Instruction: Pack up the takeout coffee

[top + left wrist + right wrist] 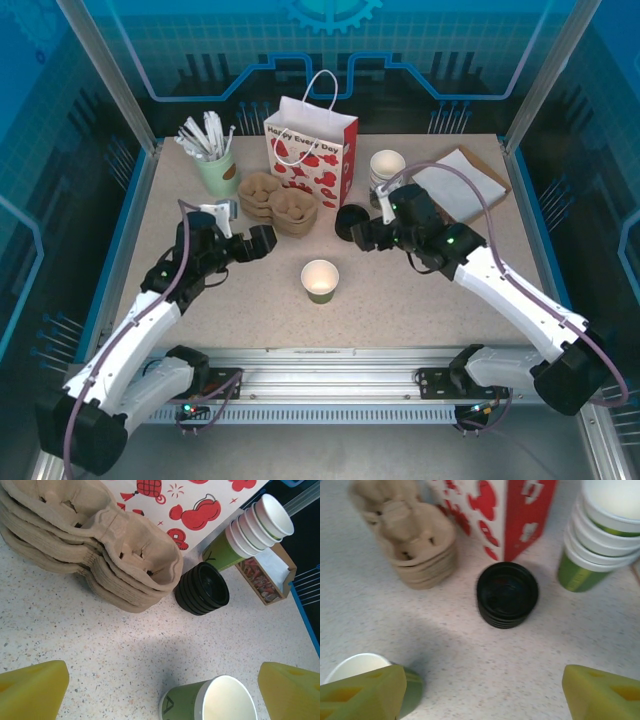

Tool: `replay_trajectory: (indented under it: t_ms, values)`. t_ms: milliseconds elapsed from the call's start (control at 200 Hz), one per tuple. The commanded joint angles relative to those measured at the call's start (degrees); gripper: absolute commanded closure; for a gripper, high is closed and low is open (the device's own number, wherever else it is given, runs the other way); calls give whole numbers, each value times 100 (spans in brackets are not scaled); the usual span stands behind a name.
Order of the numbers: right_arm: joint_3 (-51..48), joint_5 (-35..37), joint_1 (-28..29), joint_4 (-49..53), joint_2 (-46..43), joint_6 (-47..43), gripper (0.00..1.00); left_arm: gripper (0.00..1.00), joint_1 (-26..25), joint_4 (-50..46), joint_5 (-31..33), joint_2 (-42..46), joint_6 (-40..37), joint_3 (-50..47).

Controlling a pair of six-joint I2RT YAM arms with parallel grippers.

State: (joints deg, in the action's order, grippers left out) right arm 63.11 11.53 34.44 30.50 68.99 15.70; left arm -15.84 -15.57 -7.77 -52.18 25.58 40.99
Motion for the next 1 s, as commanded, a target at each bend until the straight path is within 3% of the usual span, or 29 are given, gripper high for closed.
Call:
replay_trajectory:
  t_ms: [0, 200, 435, 695, 785, 995]
  values:
    - [217, 185, -281, 299, -91, 126, 16, 1, -58, 168, -89, -251, 2, 254]
    - [138, 308, -425, 209, -87, 195, 16, 1, -290, 156, -304, -747, -145, 639]
    - [-282, -196, -425, -376, 78, 275, 15, 1, -672, -24, -161, -988, -366, 989]
    - [289, -110, -382, -776, 1596, 342, 16, 1, -766, -172, 83, -1171, -349, 1131]
    - [516, -8, -420, -932, 2143, 408, 19, 2, -797, -216, 118, -1247, -296, 1189]
    - [1237, 549, -551, -582, 3194, 565, 37, 2, -849, -375, 154, -1371, -316, 1389]
